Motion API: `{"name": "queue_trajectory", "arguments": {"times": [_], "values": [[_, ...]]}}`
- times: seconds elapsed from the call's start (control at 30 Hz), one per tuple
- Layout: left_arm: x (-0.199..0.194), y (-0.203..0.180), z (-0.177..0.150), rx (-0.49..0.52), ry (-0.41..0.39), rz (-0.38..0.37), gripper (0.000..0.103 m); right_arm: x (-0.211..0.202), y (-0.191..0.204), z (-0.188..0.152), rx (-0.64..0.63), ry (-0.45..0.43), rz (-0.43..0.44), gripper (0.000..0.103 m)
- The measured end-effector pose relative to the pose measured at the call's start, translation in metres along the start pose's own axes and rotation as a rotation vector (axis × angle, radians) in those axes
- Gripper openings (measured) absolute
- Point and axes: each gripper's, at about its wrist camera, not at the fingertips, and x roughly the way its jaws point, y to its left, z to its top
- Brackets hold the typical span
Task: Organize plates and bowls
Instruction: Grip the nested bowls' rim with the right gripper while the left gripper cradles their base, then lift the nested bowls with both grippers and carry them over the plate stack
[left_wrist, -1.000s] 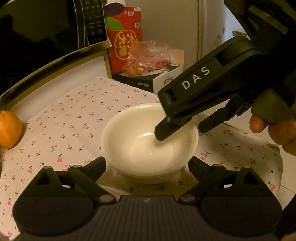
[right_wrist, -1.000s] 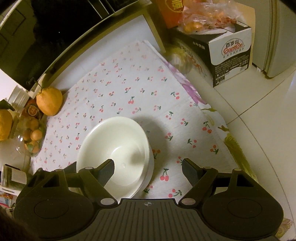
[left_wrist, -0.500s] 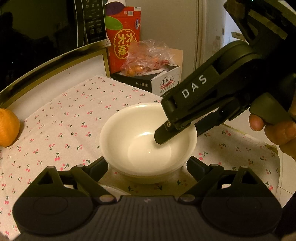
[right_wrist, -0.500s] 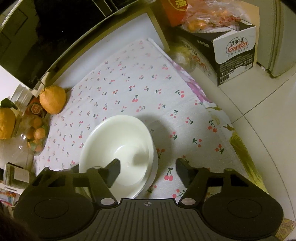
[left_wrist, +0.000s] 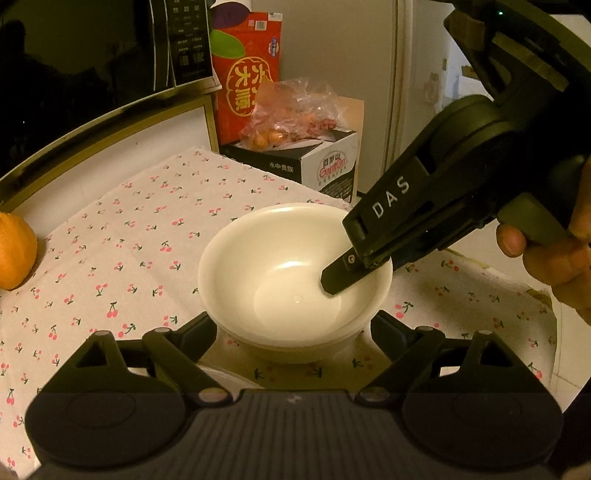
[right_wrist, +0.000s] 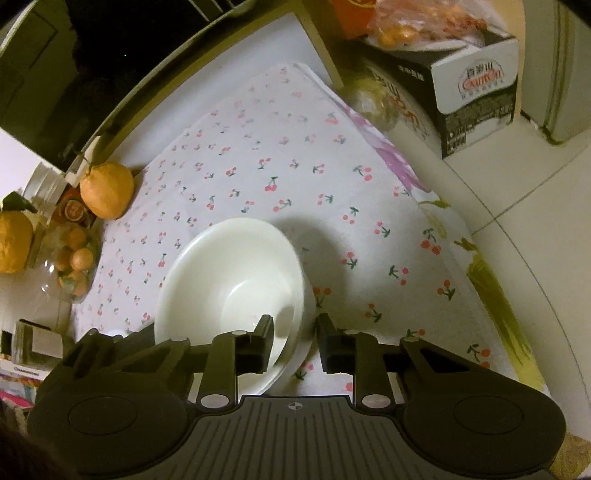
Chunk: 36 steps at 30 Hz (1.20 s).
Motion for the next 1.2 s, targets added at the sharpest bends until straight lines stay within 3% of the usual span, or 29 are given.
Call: {"name": "queue_trajectory", "arguments": {"times": [0.57, 0.93, 1.2], "values": [[-0.020, -0.003, 0.007, -0.021, -0.063, -0.003, 0.087, -0.031, 0.006, 0.000, -0.040, -0.086, 0.011, 0.023], [-0.059, -0.004, 0.011, -0.028, -0.112, 0.008, 0.084, -0.066, 0.019, -0.005, -0.070, -0.157, 0.092, 0.023], [-0.086, -0.005, 0.006, -0.021, -0.108, 0.056, 0.084, -0.079, 0.040, -0.019, -0.119, -0.172, 0.154, 0.023]]}}
